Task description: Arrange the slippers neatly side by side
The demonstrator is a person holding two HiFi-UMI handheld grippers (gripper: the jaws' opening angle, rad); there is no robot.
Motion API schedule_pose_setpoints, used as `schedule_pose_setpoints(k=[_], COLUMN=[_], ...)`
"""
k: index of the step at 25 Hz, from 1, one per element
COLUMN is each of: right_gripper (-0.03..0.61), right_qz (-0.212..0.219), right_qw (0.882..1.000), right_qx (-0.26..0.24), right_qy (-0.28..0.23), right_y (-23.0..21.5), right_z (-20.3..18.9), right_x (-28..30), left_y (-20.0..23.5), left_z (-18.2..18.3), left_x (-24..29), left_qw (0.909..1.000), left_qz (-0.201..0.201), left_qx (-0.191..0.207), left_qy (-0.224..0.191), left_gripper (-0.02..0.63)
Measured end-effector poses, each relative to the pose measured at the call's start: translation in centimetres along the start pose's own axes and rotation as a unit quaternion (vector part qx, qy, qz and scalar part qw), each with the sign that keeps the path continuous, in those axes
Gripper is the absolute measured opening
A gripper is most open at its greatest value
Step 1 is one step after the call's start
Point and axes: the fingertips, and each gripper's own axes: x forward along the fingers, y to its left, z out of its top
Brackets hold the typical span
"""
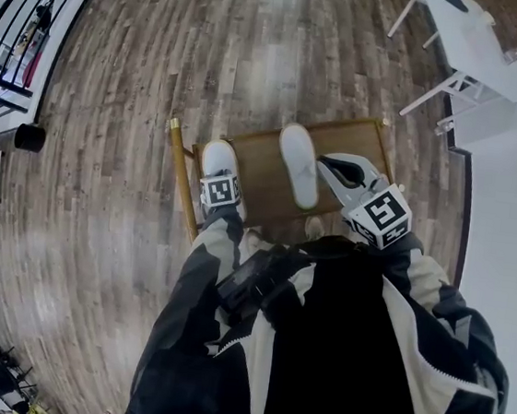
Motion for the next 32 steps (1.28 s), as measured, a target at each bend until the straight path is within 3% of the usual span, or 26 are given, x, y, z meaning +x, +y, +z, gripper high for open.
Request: schedule_pose_setpoints(k=[7,9,10,17,21,23,27,32], right_gripper=[0.005,0.005,0.005,0.005,0.005,0.005,0.005,0.005], right_qz=[0.000,0.002,0.003,0.007,0.014,0.017,0.034,0.047], right_qw=[1.000,1.000,1.000,1.000,1.000,1.000,0.999,0.999], right_qx=[-0.004,-0.005,-0.005,-0.006,0.000,0.002,0.003,0.004], right_qy=[0.009,0.009,0.008,0.007,0.002,0.002,-0.002,-0.013], right_y=[0.0,0.1,0.1,0.0,0.6,0.9,1.6,2.5], right_z=[0.0,-0.1,0.0,-0.3,-0.4,-0.3,0.1,0.4], right_x=[0.2,0.2,0.2,0.2,0.8,1.0,2.0,2.9], left_y=[-0.4,-0.5,-0.6,-0.8,-0.7,-1.5,-3.3,-4.9], left_z=[0.0,-0.2,-0.3,0.2,2.9,5.6,10.7,14.1], left_x=[0.3,0.5,0.5,0.3,-2.1,-4.7,-10.5,-17.8], left_qw=[0.9999,0.9999,0.9999,1.0000,0.9983,0.9945,0.9798,0.9572], left_qz=[-0.010,-0.012,-0.010,-0.003,0.003,-0.006,-0.038,-0.073], left_qx=[-0.002,-0.002,-0.002,-0.006,0.011,0.028,0.029,0.043], left_qy=[0.006,0.009,0.008,-0.003,-0.058,-0.101,-0.194,-0.277], left_gripper=[0.040,0.195,0.221,0.255,0.251,0.214,0.146,0.064])
